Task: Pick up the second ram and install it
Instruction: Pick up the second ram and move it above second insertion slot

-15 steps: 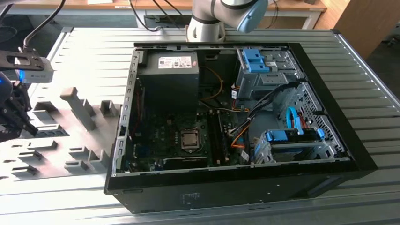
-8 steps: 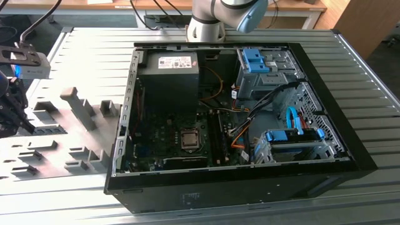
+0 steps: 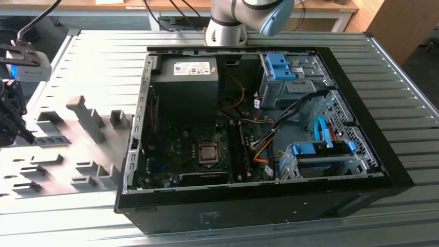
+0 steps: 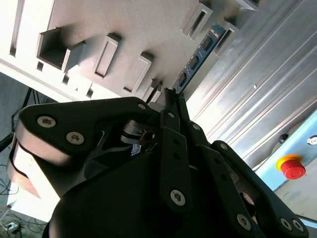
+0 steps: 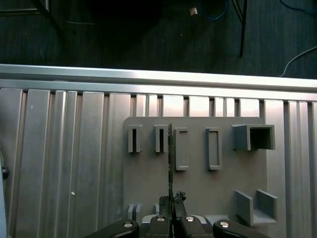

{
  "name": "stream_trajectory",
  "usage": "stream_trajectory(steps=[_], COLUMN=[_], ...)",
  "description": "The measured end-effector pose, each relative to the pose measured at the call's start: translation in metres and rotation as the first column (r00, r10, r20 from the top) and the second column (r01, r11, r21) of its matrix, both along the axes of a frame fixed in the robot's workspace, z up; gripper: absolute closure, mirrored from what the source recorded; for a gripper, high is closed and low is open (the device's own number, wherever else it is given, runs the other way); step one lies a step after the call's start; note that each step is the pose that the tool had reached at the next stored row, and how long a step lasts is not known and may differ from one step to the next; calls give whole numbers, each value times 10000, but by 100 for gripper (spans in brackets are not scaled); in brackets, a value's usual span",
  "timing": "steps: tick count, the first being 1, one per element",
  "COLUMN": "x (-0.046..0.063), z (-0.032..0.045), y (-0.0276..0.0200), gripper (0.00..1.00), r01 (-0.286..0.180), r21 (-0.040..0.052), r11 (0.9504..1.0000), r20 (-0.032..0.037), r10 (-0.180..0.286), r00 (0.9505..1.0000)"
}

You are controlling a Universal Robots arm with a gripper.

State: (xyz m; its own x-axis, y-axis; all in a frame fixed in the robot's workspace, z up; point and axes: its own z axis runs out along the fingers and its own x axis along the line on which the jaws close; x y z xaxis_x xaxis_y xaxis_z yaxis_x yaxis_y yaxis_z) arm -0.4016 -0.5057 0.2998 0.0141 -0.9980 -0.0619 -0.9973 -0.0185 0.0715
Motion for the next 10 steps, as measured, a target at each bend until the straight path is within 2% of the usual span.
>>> stream_trajectory(steps=[10], x=[0], z=[147], y=[0], gripper=[86], r01=[0], r21=[0], r11=[10000], r20=[0], r10=[0], r00=[10000])
